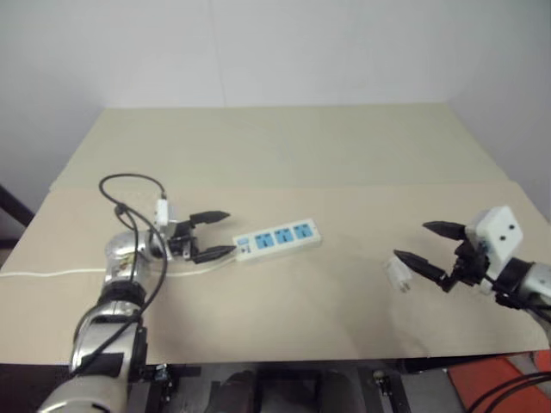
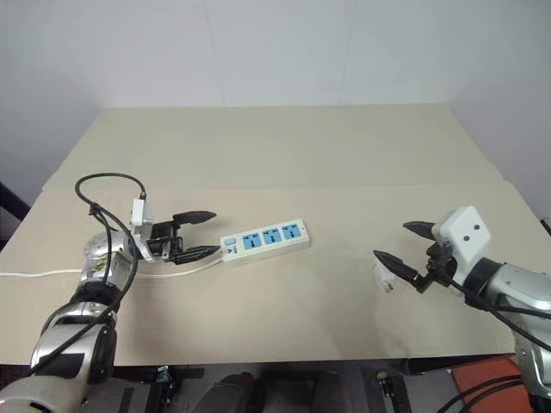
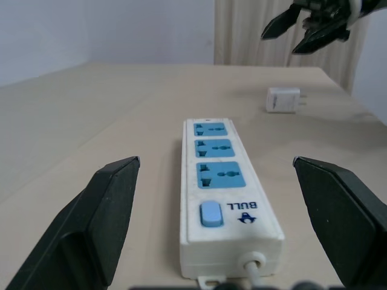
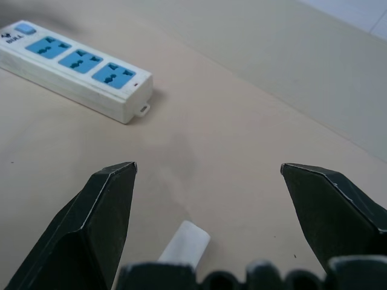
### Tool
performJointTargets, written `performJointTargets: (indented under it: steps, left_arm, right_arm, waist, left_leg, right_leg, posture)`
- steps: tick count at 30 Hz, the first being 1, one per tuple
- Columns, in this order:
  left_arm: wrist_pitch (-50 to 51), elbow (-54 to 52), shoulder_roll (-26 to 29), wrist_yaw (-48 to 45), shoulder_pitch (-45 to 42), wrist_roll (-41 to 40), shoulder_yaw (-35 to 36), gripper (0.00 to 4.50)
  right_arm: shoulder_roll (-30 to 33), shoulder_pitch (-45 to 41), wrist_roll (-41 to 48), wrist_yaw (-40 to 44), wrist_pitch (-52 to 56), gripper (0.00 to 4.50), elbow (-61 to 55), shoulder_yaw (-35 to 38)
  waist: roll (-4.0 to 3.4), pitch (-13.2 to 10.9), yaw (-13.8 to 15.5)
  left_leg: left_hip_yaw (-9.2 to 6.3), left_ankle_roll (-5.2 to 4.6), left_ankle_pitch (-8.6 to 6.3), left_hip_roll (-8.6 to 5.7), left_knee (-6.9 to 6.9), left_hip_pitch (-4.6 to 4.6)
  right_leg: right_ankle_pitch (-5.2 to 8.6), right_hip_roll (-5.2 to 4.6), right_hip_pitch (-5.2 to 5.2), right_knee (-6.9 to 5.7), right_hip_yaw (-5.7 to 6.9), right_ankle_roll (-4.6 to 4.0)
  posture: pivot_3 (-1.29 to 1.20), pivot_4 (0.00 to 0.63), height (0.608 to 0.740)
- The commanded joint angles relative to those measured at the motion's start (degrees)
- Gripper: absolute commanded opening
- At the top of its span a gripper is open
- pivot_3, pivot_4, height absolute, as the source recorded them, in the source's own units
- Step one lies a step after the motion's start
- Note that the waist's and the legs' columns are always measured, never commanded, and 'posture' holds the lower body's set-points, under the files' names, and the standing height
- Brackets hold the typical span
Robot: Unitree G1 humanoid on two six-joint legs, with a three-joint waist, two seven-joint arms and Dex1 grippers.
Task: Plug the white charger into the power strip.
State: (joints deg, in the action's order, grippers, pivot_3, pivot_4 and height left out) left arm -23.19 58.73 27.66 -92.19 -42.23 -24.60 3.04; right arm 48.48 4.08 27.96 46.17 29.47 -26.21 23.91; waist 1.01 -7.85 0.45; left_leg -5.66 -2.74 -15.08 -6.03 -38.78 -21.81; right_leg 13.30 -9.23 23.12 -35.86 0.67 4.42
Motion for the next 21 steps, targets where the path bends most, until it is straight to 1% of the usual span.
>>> performJointTargets:
  steps: [1, 7, 10, 14, 21]
  left_arm:
    - [-3.18, 2.65, 0.25, -0.31, -1.93, 0.03, -1.5, 4.46]
    - [-4.77, 4.42, -1.35, -0.31, -1.34, -0.48, -1.46, 4.46]
    - [-8.45, 6.78, -2.7, 0.29, -1.51, 1.28, 0.73, 4.46]
    - [-8.85, 7.67, -3.6, -0.31, -1.48, 2.6, 1.77, 4.46]
    - [-10.82, 10.19, -4.09, 2.25, -1.98, 6.71, 2.68, 4.46]
  right_arm:
    - [1.22, 0.46, 1.14, -0.05, 0.93, 4.5, -2.87, 3.2]
    - [1.06, 1.49, 2.04, -1.15, 2.81, 4.5, -6.09, 4.97]
    - [0.89, 1.85, 2.09, -1.32, 3.34, 4.5, -7.37, 4.96]
    - [1.15, 1.31, 2.3, -1.65, 3.91, 4.5, -8.0, 4.66]
    - [1.96, 1.11, 2.9, -1.43, 4.15, 4.5, -8.14, 4.69]
  waist:
    - [0.0, 0.0, -0.02]
    - [0.01, 0.0, 0.06]
    - [0.01, 0.0, 0.09]
    - [0.03, -0.01, 0.06]
    - [0.03, -0.02, 0.11]
  left_leg:
    - [0.0, 0.0, 0.0, 0.0, 0.01, 0.01]
    - [-0.01, -0.01, 0.0, 0.0, -0.02, -0.01]
    - [-0.01, -0.01, 0.0, 0.0, -0.02, -0.01]
    - [0.0, -0.01, 0.0, 0.0, -0.02, -0.01]
    - [-0.01, -0.01, 0.0, 0.0, -0.02, 0.0]
  right_leg:
    - [0.0, 0.01, 0.01, 0.0, 0.0, 0.0]
    - [0.0, 0.01, 0.01, -0.01, 0.02, 0.01]
    - [0.0, 0.01, 0.0, -0.01, 0.03, 0.01]
    - [0.0, 0.02, 0.0, -0.01, 0.03, 0.01]
    - [0.0, 0.02, -0.01, -0.01, 0.04, 0.01]
  posture:
    - [0.0, 0.15, 0.74]
    - [0.0, 0.15, 0.74]
    - [0.0, 0.15, 0.74]
    - [0.0, 0.15, 0.74]
    - [0.0, 0.15, 0.74]
